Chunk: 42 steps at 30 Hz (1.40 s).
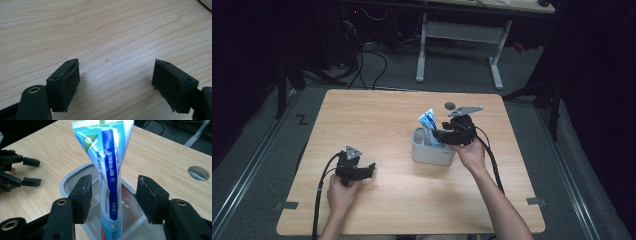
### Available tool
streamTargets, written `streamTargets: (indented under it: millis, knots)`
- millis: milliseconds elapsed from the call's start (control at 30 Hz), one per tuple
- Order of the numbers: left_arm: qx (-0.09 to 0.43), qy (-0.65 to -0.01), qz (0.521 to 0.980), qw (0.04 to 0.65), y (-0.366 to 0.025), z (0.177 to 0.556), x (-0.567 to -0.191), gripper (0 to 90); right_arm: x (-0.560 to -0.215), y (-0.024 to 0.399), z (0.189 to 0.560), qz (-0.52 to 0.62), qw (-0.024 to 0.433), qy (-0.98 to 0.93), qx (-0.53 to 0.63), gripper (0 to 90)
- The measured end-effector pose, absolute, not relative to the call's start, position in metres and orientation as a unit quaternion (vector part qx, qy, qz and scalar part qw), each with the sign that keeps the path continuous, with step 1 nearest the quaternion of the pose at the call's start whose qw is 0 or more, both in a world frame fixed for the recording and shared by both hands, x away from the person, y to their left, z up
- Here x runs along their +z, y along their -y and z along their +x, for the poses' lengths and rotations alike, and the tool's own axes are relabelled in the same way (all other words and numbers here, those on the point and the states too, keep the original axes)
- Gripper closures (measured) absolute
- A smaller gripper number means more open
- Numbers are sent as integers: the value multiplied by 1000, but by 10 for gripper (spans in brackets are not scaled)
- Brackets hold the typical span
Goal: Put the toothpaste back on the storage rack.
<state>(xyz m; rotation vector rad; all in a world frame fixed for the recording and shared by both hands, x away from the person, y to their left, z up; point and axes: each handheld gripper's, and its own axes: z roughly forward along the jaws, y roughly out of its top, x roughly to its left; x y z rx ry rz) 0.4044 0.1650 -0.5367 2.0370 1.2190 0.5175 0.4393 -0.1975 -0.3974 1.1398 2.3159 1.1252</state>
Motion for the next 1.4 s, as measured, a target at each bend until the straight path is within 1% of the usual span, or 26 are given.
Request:
streamTargets:
  millis: [733,1233,1400]
  knots:
    - [200,-470,786,348,-165,404,-537,223,-391,217,435,411,176,-798,404,450]
    - [199,-470,786,349,-165,404,-537,223,-382,235,425,412,190,-790,411,450]
    - [199,-470,787,348,-165,404,-537,223,-381,241,421,416,186,-785,419,452]
